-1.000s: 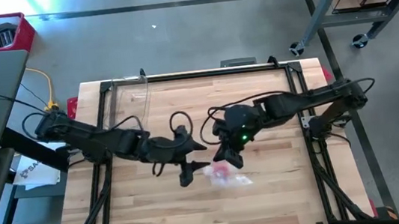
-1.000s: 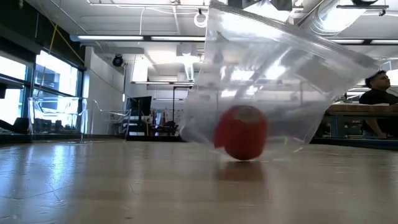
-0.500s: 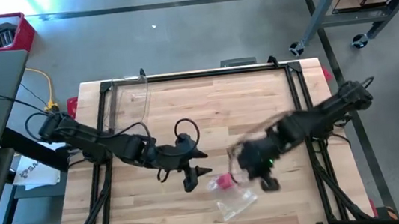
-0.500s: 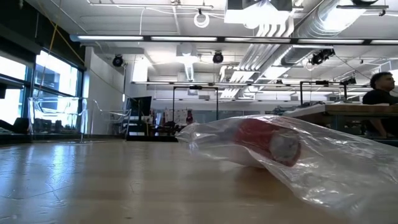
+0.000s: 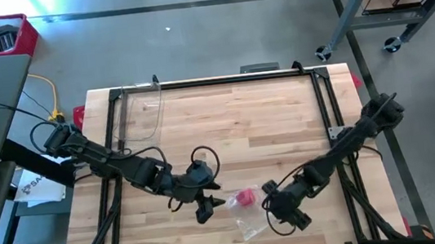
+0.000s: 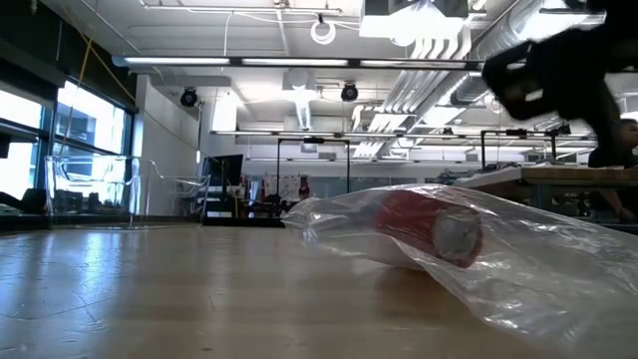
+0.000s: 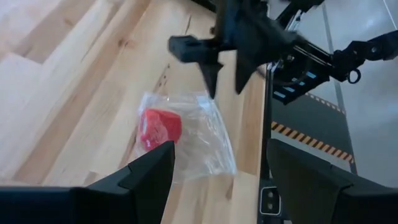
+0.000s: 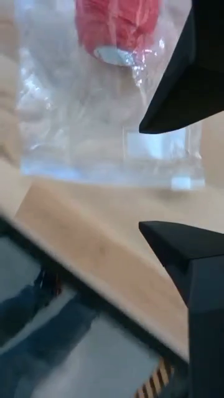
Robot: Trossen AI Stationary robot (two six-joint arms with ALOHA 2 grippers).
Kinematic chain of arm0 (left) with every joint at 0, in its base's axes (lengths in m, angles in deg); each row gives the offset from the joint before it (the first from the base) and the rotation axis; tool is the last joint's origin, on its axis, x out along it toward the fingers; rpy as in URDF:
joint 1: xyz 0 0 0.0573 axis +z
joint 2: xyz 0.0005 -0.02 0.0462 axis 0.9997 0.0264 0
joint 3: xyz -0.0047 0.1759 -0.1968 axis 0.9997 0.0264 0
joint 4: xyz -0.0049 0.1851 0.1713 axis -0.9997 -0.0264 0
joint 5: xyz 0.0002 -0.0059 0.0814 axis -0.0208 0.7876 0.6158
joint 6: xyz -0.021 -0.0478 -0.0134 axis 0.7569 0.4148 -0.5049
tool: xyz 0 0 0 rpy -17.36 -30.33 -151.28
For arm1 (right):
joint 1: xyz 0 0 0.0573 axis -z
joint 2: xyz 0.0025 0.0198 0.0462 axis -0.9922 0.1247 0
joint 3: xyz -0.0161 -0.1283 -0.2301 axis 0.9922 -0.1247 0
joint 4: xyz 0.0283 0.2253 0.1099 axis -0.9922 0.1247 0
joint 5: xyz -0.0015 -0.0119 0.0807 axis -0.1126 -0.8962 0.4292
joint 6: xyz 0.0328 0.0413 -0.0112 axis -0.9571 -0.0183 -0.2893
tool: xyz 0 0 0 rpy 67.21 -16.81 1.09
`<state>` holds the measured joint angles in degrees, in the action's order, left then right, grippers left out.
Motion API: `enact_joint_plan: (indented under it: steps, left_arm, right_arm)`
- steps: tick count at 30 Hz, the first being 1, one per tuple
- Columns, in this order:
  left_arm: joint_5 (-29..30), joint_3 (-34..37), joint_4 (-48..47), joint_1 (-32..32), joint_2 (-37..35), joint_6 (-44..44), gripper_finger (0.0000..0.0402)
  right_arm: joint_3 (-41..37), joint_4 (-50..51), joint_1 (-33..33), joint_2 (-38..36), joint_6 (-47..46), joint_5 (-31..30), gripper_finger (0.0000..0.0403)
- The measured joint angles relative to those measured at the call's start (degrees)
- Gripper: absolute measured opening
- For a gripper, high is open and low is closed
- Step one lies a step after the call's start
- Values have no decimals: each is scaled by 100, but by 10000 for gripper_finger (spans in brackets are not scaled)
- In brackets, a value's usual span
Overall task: Roll bandage
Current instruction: Close the transparent zip bag
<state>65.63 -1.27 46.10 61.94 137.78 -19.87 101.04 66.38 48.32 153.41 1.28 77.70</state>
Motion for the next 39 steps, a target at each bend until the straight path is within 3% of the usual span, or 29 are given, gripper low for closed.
enact_joint_plan:
  steps: [9, 16, 21, 25, 32, 39]
  left_arm:
    - [-19, 0, 13, -20, -21, 444, 250]
    - [-182, 0, 363, -11, -40, 424, 250]
    - [-126, 0, 716, 76, -69, 39, 250]
    - [-112, 0, 1065, 172, -162, -615, 250]
    - [-98, -4, 2054, 177, -217, -3082, 250]
    - [302, -4, 2566, 293, -176, -4172, 250]
  right_arm:
    - [-194, -635, 7, 1125, 584, -62, 154]
    - [364, 213, 188, 1383, -565, 298, 18]
    - [1126, 1204, 528, 837, -1388, 11, 19]
    - [1582, 1944, 886, 105, -1973, 406, 5]
    - [1717, 1833, 1639, -1095, -3173, 1376, 5]
    - [1717, 1025, 2022, -1833, -3859, 1504, 2]
